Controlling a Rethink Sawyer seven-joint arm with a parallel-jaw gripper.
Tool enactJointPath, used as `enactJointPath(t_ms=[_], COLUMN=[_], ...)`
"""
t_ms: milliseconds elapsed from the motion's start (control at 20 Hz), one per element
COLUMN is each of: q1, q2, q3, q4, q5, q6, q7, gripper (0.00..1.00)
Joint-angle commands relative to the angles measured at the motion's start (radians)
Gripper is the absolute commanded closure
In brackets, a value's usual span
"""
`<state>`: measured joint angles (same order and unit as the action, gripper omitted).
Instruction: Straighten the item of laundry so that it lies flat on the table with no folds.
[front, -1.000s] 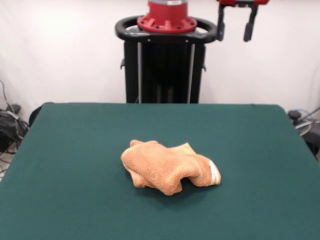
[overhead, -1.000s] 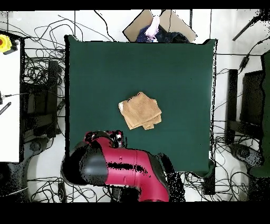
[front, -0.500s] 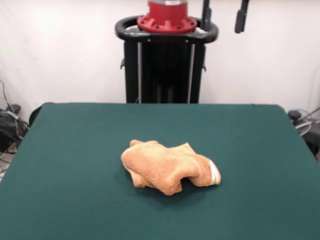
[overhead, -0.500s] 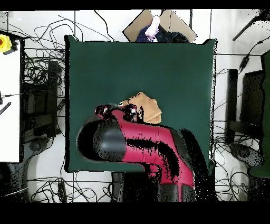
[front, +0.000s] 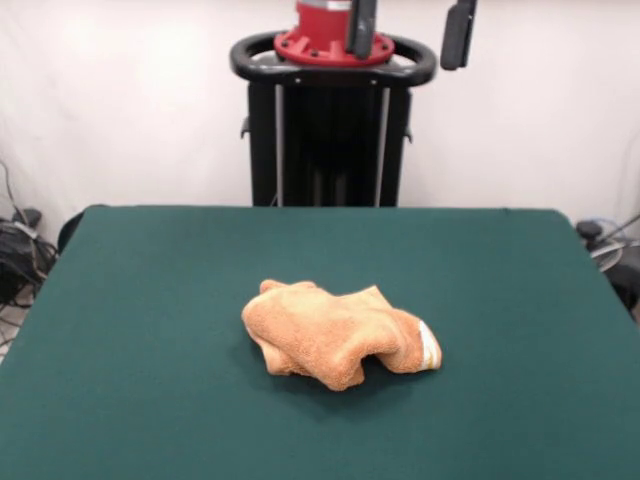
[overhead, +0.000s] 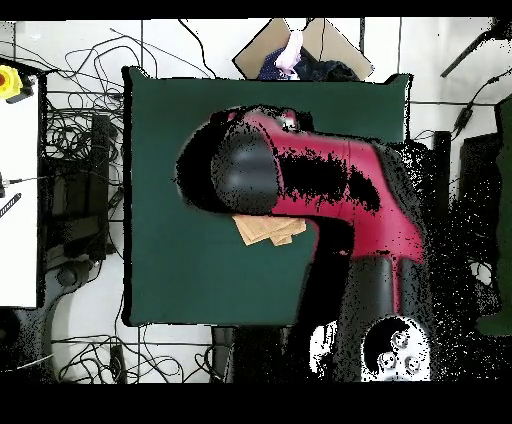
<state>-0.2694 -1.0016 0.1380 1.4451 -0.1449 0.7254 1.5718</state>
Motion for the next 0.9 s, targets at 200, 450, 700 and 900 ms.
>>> enactJointPath(t_ms=[200, 450, 700, 900], q1=[-0.017, 0.014, 0.028, 0.041], q2=[0.312, 0.482, 0.533, 0.536], q3=[0.163, 0.180, 0.163, 0.138], q4=[-0.406, -0.547, -0.575, -0.596], q5=[-0.099, -0.101, -0.082, -0.076], q6=[0.198, 0.308, 0.395, 0.489], q7=[-0.182, -0.152, -0.105, -0.080], gripper=[0.00, 0.00, 0.00, 0.00])
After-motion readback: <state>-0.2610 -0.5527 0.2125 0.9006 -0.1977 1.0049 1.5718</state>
